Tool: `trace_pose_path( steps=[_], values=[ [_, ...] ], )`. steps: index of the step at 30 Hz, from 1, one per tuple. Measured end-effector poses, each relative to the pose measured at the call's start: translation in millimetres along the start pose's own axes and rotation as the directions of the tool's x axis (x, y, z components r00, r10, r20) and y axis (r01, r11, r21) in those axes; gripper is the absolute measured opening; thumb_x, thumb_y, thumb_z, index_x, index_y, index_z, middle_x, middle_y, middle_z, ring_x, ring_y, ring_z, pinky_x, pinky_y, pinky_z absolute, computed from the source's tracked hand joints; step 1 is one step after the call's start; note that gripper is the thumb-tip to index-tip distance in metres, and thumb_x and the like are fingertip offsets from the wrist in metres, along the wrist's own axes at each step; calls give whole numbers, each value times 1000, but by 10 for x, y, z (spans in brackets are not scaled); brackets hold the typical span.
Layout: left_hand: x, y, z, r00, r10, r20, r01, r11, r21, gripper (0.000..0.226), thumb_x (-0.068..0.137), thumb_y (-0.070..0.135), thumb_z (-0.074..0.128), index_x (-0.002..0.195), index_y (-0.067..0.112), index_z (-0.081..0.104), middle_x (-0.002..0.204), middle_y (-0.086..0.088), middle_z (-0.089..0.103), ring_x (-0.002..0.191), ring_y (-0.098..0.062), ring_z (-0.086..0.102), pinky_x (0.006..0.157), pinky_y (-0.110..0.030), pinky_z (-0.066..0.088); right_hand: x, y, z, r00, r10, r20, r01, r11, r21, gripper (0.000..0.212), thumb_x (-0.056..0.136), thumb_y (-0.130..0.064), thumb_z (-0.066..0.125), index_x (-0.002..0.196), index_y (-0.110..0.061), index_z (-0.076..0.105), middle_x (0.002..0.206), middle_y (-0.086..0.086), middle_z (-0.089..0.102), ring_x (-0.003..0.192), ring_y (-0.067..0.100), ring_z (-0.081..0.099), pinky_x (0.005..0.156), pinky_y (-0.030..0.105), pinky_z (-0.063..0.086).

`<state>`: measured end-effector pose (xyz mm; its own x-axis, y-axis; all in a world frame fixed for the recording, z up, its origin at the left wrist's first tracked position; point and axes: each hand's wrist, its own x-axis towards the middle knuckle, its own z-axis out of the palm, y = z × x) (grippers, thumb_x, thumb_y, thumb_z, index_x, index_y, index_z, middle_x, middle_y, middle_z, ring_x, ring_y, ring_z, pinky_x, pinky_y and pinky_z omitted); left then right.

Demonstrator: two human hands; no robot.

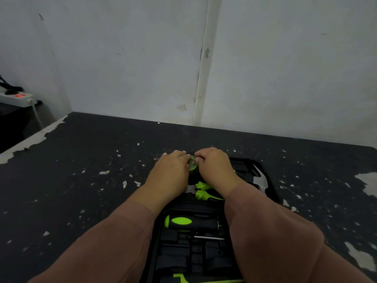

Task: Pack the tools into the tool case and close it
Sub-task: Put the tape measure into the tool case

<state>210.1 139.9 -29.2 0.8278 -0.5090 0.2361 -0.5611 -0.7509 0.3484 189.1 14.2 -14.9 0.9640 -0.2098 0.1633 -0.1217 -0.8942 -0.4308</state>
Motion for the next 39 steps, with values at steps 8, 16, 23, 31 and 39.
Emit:
trace_pose_path(
  steps=[8, 16, 23, 31, 39],
  values=[
    [17, 1, -24, 999, -31, 39, 31, 1000, 1, 42, 97, 25, 40, 138, 18, 43, 150, -2, 37, 137, -18, 35, 116, -38, 12, 2, 30, -60, 998, 50, 49, -50, 999, 6, 45, 84, -2, 49, 125, -17, 56, 132, 10, 53, 124, 28, 45, 99, 31, 40],
    [-35, 30, -14, 1000, -26, 9, 26, 1000, 6, 44, 95, 34, 43, 136, 19, 43, 148, -1, 40, 136, -17, 35, 116, -38, 12, 21, 129, -154, 999, 49, -2, -49, 995, -90, 29, 82, -1, 51, 101, -15, 67, 114, 12, 57, 106, 31, 55, 85, 34, 46],
    [-29, 65, -43, 998, -56, 1, 56, 998, -25, 42, 92, 34, 49, 132, 19, 47, 142, 1, 45, 131, -18, 41, 116, -36, 13, 65, 301, -292, 989, 101, -106, -108, 993, -57, 23, 81, 0, 54, 90, -15, 68, 106, 11, 63, 101, 30, 58, 85, 33, 46],
    [-20, 84, -53, 997, -74, -3, 74, 997, -19, 40, 92, 34, 50, 129, 20, 49, 138, 1, 49, 127, -20, 45, 115, -37, 14, 27, 357, -396, 991, 124, 55, -122, 992, -40, 22, 83, -3, 56, 91, -16, 72, 105, 6, 70, 102, 22, 62, 83, 21, 42],
    [-23, 71, -62, 997, -73, -2, 72, 997, -27, 41, 92, 35, 49, 130, 21, 49, 139, 2, 48, 128, -19, 44, 116, -37, 12, 1, 341, -454, 983, 120, 136, -110, 991, -80, 20, 87, -10, 55, 99, -15, 70, 109, 7, 69, 104, 22, 60, 83, 23, 43]
  ],
)
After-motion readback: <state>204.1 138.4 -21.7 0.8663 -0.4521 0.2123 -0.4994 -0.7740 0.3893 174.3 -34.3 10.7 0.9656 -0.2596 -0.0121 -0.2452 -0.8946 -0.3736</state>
